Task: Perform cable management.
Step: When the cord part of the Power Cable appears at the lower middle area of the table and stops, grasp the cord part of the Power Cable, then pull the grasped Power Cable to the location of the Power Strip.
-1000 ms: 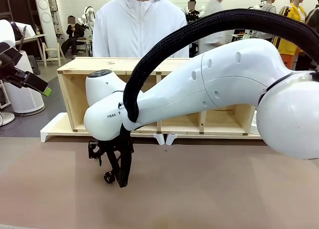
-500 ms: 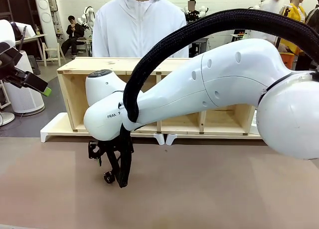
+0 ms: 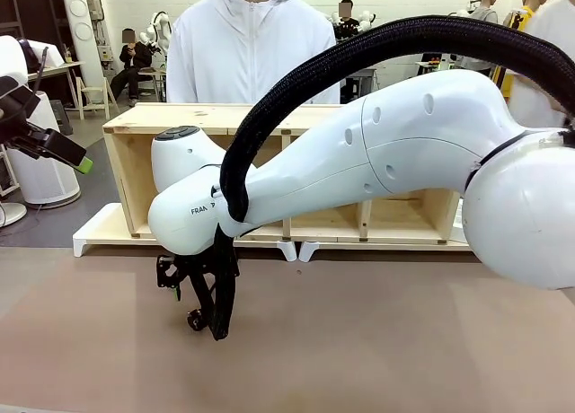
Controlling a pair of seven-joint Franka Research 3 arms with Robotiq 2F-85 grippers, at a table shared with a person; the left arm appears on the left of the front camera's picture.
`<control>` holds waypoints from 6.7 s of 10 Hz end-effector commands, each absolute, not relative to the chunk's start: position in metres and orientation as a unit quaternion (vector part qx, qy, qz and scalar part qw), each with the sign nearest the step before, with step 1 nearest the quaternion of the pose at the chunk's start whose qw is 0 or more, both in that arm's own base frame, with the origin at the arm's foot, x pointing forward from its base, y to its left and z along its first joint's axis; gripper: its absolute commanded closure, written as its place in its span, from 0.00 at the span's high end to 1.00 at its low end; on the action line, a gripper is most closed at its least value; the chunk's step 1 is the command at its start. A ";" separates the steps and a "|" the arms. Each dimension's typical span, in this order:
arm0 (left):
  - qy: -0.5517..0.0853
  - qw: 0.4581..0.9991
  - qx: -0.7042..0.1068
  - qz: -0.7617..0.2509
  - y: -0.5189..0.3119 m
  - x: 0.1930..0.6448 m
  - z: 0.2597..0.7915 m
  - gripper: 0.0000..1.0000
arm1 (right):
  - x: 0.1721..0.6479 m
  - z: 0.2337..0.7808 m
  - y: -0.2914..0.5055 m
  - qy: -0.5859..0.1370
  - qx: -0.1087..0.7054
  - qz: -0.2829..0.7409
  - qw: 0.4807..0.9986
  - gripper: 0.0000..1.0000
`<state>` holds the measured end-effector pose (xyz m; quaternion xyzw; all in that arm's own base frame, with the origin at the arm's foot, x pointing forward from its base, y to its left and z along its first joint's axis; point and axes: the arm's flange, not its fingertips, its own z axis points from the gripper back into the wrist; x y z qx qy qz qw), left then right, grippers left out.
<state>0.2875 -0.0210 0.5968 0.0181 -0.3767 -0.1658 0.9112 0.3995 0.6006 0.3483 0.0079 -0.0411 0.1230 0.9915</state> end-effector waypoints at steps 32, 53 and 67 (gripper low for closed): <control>-0.382 0.909 0.020 -0.165 -0.020 0.290 0.597 1.00 | 0.422 0.309 0.601 0.011 -0.005 0.072 0.997 0.00; -0.382 0.909 0.020 -0.165 -0.020 0.290 0.597 1.00 | 0.343 0.414 0.393 -0.034 0.014 -0.057 0.998 0.14; -0.382 0.909 0.020 -0.165 -0.020 0.290 0.597 1.00 | 0.338 0.440 0.324 -0.048 -0.018 -0.139 0.989 0.14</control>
